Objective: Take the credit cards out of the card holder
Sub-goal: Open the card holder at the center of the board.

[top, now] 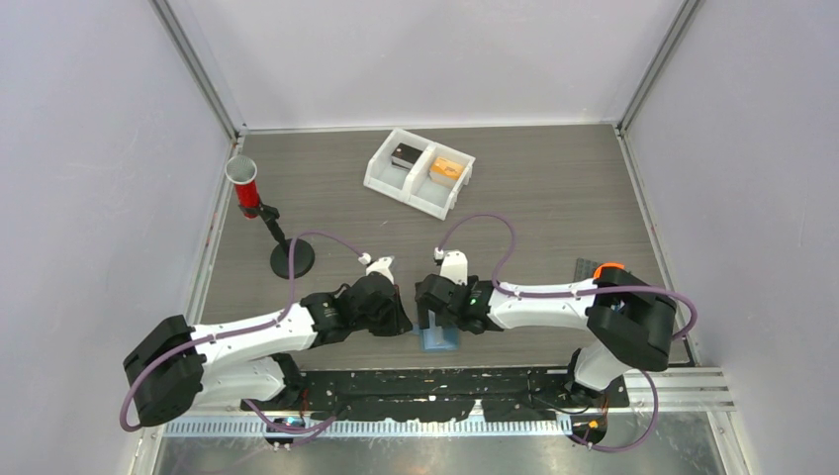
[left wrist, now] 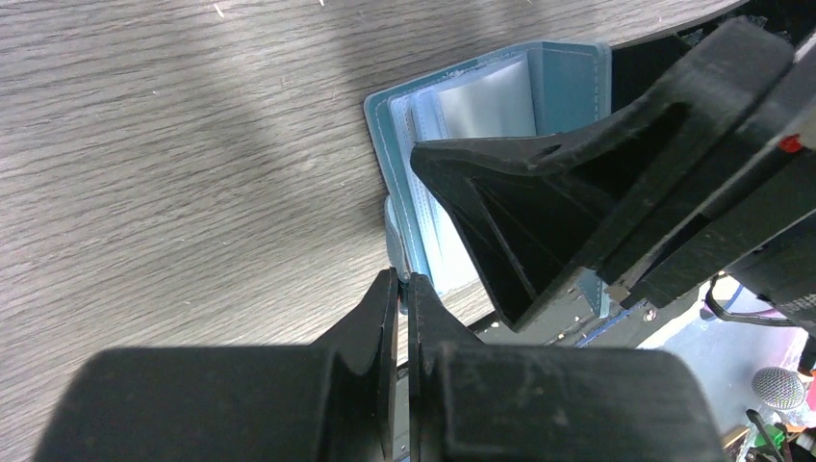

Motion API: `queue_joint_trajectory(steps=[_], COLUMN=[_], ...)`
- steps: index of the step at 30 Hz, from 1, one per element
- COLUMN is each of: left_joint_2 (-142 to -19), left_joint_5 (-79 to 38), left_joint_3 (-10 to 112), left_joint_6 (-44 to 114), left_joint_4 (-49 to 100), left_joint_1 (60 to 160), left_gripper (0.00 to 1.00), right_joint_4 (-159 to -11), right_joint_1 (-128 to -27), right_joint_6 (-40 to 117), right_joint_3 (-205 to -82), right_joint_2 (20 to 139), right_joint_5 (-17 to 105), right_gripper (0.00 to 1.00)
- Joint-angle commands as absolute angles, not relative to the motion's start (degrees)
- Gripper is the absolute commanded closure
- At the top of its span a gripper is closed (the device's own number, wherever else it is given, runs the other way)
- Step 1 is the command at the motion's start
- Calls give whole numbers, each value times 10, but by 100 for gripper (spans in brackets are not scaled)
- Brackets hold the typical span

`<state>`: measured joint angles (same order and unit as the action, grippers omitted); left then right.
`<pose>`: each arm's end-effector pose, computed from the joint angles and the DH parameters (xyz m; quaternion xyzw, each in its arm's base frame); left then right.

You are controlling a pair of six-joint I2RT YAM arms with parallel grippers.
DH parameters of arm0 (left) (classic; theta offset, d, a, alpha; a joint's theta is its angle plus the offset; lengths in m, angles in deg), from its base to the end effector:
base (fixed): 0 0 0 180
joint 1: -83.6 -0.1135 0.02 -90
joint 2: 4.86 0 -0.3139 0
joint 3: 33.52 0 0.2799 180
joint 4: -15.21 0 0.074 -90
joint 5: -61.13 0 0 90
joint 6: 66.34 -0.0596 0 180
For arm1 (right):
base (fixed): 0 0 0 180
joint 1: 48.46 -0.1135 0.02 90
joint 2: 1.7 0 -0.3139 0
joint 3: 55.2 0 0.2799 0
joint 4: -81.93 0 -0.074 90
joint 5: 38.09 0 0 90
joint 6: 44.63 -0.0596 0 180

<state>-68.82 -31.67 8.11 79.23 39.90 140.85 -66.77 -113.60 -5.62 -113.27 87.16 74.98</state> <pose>0.1280 -0.1937 0.1915 0.0047 0.9302 -0.2925 0.2216 0.1534 0.2755 0.1702 -0.0693 0.9496 0.0979 0.2897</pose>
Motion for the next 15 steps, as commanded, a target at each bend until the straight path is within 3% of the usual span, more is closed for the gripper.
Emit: queue_joint_trajectory(steps=[1, 7, 10, 15], left_joint_2=[-673, -668, -661, -653], left_joint_5=[-318, -326, -337, -352], left_joint_3=[78, 78, 78, 76], left_joint_6=[798, 794, 795, 796], left_joint_4=[379, 394, 407, 426], left_joint_1=[1407, 1407, 1407, 1407], left_gripper=[100, 100, 100, 100], right_joint_4=[-635, -616, -620, -617], right_joint_1=[-1148, -1149, -1149, -1149], right_joint_6=[-80, -65, -53, -36], right_joint_3=[-1148, -1152, -1146, -1141], right_joint_2=[903, 907, 898, 875], right_joint_5=[763, 781, 789, 804], right_gripper=[5, 1, 11, 15])
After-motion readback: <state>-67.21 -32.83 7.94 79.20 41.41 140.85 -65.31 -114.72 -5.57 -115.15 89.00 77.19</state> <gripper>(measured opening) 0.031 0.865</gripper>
